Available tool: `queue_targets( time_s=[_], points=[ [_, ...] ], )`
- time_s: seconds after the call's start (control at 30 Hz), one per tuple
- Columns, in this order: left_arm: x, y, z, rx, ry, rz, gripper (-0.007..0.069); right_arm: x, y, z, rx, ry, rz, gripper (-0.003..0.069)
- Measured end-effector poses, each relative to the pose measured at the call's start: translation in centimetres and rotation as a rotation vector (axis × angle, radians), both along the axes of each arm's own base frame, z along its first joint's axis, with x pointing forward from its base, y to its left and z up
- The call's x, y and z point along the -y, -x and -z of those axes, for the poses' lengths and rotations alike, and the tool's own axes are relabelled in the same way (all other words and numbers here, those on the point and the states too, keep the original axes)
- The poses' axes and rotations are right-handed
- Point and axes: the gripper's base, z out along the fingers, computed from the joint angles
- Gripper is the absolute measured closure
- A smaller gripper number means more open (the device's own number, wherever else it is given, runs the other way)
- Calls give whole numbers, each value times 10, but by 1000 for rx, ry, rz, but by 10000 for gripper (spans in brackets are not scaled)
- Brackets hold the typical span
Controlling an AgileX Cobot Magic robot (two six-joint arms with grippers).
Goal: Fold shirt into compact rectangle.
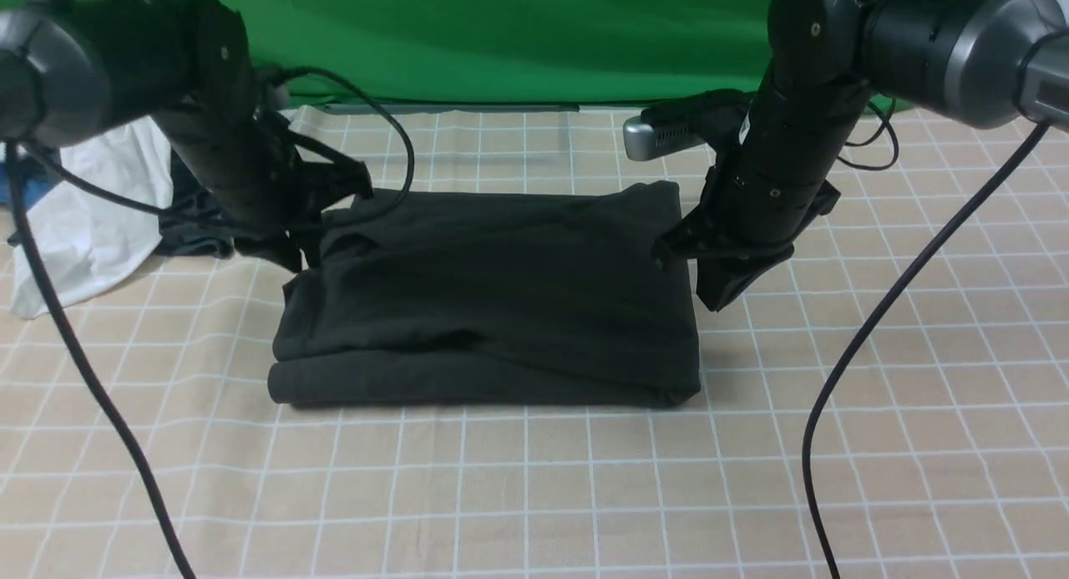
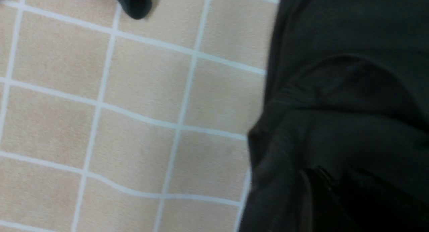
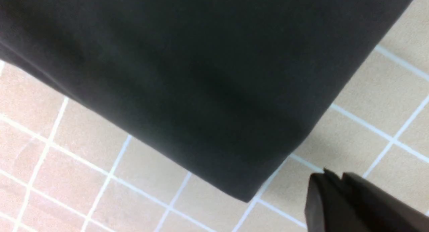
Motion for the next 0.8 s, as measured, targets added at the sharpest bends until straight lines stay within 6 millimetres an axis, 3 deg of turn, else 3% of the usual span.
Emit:
queue_targets(
  time_s=[0.2, 0.27, 0.37, 0.5, 0.53, 0.57, 0.73, 0.8],
  points=[
    [-1, -4, 18, -37, -20, 5, 225, -1, -1, 0, 9, -15, 4, 568],
    [0, -7, 22, -25, -18, 6, 171, -2, -1, 0, 11, -21, 6, 568],
    [0, -10, 22, 6, -13, 15, 154, -2, -2, -1, 17, -25, 8, 568],
    [2, -13, 22, 40, -2, 18, 202, -3, -3, -1, 28, -30, 10, 568],
    [2, -14, 24, 39, -1, 18, 265, -3, -3, -1, 32, -32, 11, 568],
    [2, -14, 24, 41, -1, 19, 273, -3, -3, -1, 31, -32, 11, 568],
    [2, -15, 32, 13, -10, 40, 542, -3, -3, -1, 32, -36, 12, 568],
    [2, -15, 32, 13, -15, 58, 582, -3, -3, -1, 32, -36, 12, 568]
  ],
)
